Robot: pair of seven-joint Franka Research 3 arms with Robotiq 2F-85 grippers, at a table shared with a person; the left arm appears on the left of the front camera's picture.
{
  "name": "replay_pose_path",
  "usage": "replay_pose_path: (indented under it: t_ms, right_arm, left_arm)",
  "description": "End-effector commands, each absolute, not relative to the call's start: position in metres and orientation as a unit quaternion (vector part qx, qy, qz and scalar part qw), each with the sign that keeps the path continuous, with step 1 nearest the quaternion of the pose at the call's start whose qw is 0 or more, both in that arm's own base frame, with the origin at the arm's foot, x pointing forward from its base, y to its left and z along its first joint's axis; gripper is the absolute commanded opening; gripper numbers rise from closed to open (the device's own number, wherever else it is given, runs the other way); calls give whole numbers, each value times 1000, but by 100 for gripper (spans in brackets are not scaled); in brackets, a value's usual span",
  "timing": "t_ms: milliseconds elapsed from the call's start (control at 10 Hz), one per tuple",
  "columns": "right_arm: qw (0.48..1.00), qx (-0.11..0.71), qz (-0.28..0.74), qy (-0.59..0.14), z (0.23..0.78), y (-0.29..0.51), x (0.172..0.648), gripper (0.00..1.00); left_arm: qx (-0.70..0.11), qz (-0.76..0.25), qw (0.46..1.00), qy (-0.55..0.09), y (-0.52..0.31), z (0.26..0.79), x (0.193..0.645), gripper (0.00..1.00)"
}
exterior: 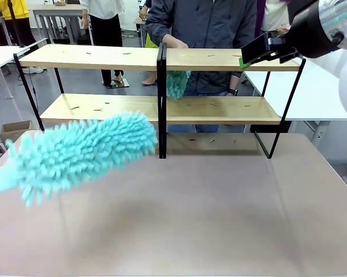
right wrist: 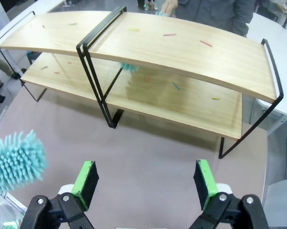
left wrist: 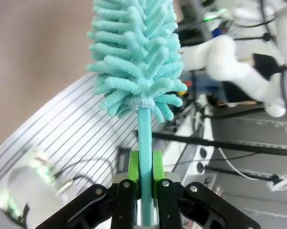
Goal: Clean the shelves.
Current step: Clean a randomly selected level of the Shelf with the Duster.
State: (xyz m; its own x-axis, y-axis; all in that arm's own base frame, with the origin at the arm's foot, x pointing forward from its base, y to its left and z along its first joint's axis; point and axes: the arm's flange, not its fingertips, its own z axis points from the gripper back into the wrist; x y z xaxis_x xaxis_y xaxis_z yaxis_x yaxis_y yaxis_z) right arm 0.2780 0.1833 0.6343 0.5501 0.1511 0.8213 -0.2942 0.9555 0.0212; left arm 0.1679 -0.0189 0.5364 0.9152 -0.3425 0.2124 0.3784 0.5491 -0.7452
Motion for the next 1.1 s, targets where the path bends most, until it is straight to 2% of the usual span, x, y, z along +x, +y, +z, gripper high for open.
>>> replay_pose_path:
  t_ms: [0,100,200,300,400,500,600,700,800,1000]
  right_arm:
    - [877,80,127,-456,635,184,278,100]
    - [877,80,127,-456,635,184,278,100]
    - [877,80,127,-456,635,184,278,100]
    - [877,80,127,-456,635,184,278,100]
    - [877,80,127,-456,635,184,278,100]
    - [877,80,127,-456,635,184,278,100]
    - [877,80,127,-456,635,184,278,100]
    - [877,80,127,-456,635,184,278,100]
    - [877,80,127,-456,635,184,278,100]
    - [877,80,127,-456,635,184,278,100]
  left_arm:
    - [-467,-209,858,-51,-22,549,169,13]
    - [-467,-209,858,-51,-22,549,169,13]
    - [-425,-204,882,-19,-18,535,168,13]
    - [-411,-206,888,-19,-40,526,165,13]
    - [-403,-214,890,9,-65,510,182,13]
    - [-388,-188,902,-7,-97,495,214,13]
    - [-367,-157,915,-61,-117,488,238,13]
    - [-361,-144,920,-45,-130,482,252,13]
    - [-356,-149,922,-21,-129,477,250,13]
    - [-358,-202,911,43,-64,485,204,13]
